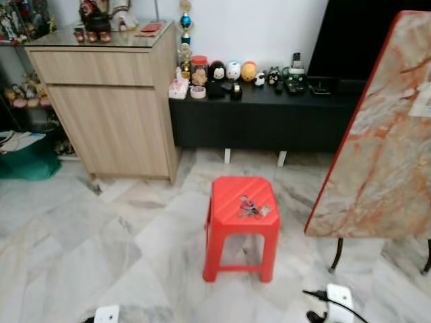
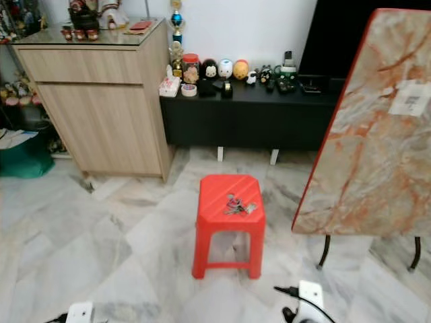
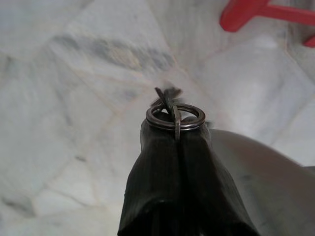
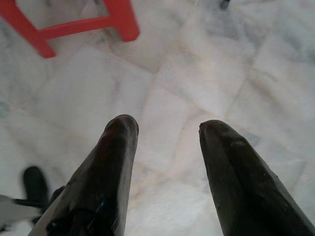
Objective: Hang keys on a hook
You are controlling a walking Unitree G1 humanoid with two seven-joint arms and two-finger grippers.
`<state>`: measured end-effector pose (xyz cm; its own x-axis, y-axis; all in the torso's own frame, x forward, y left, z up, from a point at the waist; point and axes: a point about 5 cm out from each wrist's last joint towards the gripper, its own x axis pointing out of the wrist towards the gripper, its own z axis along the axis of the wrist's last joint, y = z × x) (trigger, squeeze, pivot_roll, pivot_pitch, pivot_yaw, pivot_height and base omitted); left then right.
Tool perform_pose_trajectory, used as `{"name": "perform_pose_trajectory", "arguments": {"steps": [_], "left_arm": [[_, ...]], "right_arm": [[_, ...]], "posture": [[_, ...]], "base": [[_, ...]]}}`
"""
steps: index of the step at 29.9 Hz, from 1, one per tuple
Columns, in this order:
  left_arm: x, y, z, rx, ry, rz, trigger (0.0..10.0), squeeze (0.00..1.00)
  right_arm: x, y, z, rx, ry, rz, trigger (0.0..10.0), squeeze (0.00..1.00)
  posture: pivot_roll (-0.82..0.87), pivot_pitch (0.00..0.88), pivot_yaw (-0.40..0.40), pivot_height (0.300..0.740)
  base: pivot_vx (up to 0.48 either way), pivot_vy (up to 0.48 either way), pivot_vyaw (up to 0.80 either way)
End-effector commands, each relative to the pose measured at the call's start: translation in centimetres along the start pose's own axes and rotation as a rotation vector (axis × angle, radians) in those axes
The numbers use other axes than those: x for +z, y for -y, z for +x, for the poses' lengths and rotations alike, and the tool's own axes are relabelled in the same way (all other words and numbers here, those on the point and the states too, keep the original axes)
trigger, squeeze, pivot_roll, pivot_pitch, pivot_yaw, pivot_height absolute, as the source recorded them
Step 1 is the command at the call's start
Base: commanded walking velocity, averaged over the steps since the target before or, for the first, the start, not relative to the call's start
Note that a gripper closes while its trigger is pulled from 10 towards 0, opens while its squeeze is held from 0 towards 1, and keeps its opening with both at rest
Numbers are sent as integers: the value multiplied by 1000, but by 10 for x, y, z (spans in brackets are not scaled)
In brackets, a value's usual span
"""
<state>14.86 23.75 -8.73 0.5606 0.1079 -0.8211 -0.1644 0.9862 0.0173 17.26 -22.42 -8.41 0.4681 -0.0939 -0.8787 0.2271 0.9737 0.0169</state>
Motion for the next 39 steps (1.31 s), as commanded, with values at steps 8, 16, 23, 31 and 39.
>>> {"name": "perform_pose_trajectory", "arguments": {"steps": [8,16,23,31,39], "left_arm": [[-12,-10,-4,8,-54,10,10000,0],[-12,-20,-6,19,-51,10,10000,0],[-6,-27,-7,27,-24,11,10000,0],[16,-18,-1,7,61,47,10000,0],[64,-7,2,-23,284,90,10000,0]], "right_arm": [[3,-6,1,11,9,1,10000,0],[7,-8,1,12,26,9,10000,0],[18,-13,2,23,54,13,10000,0],[42,-20,1,40,137,-21,10000,0],[98,-21,-7,35,353,-76,10000,0]], "posture": [[95,0,-57,740],[96,0,-59,740],[102,0,-59,740],[107,0,-56,740],[107,0,-48,740]], "base": [[0,-33,-664],[0,0,-751],[0,0,-753],[0,0,-455],[0,0,0]]}}
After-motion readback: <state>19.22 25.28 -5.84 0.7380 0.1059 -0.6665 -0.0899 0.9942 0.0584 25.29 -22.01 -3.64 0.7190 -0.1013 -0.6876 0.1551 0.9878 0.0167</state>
